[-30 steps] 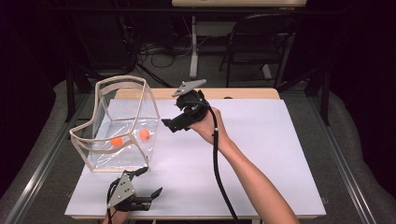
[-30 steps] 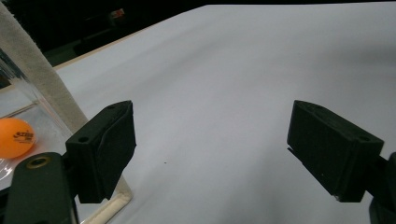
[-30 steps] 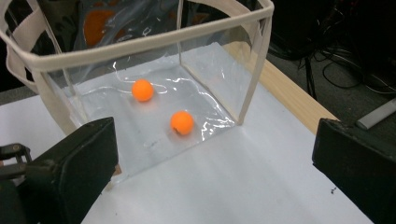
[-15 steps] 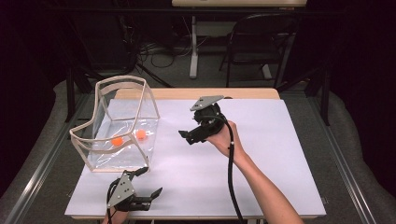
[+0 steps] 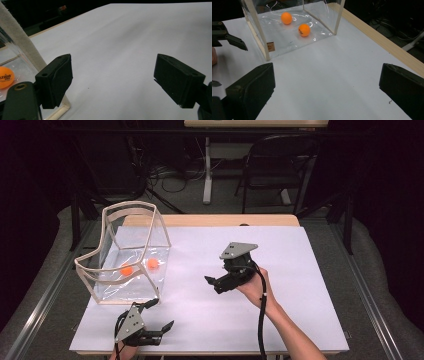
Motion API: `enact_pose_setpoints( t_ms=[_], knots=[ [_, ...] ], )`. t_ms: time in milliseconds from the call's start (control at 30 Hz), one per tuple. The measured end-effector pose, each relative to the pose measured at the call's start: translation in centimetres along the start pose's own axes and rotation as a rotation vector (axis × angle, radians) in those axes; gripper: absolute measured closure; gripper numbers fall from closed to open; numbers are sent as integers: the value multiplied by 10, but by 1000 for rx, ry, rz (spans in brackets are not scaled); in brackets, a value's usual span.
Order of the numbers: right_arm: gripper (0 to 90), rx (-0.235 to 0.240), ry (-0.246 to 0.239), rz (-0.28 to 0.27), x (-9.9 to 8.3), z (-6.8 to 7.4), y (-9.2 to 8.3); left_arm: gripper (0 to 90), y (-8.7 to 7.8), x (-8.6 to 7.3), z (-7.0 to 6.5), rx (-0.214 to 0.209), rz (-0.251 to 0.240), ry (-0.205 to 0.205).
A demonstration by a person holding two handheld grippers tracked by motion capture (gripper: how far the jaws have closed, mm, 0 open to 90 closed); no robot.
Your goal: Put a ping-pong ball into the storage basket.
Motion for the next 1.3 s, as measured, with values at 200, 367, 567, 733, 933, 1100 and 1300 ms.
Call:
enact_pose_setpoints(
  t_ms=[200, 367, 567, 733, 933, 1100, 1300],
  knots=[
    [0, -12, 19, -17, -17, 2, -10, 155, 0, 0, 0, 0, 4, 4],
    [0, -18, 28, -25, -32, 6, -16, 155, 0, 0, 0, 1, 6, 5],
    [0, -38, 30, -32, -50, 8, -23, 155, 0, 0, -1, 2, 5, 2],
    [0, -55, 34, -33, -65, 7, -31, 155, 0, 0, -1, 3, 5, 1],
    [0, -88, 36, -39, -84, 3, -41, 155, 0, 0, -1, 1, 7, 6],
    [0, -94, 57, -36, -105, 4, -44, 155, 1, 0, -2, 0, 6, 5],
    [0, -96, 61, -31, -127, 6, -48, 155, 1, -1, -1, 1, 9, 6]
  ],
)
Point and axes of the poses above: each handheld gripper's, and its own axes: y roughly forward along the jaws, x roughly out of its top, z roughly to its left, the point moved 9 cm from there along y, roughly forward along the jaws, and after that the axes turned 2 degrees about z, right-handed, at the moved point
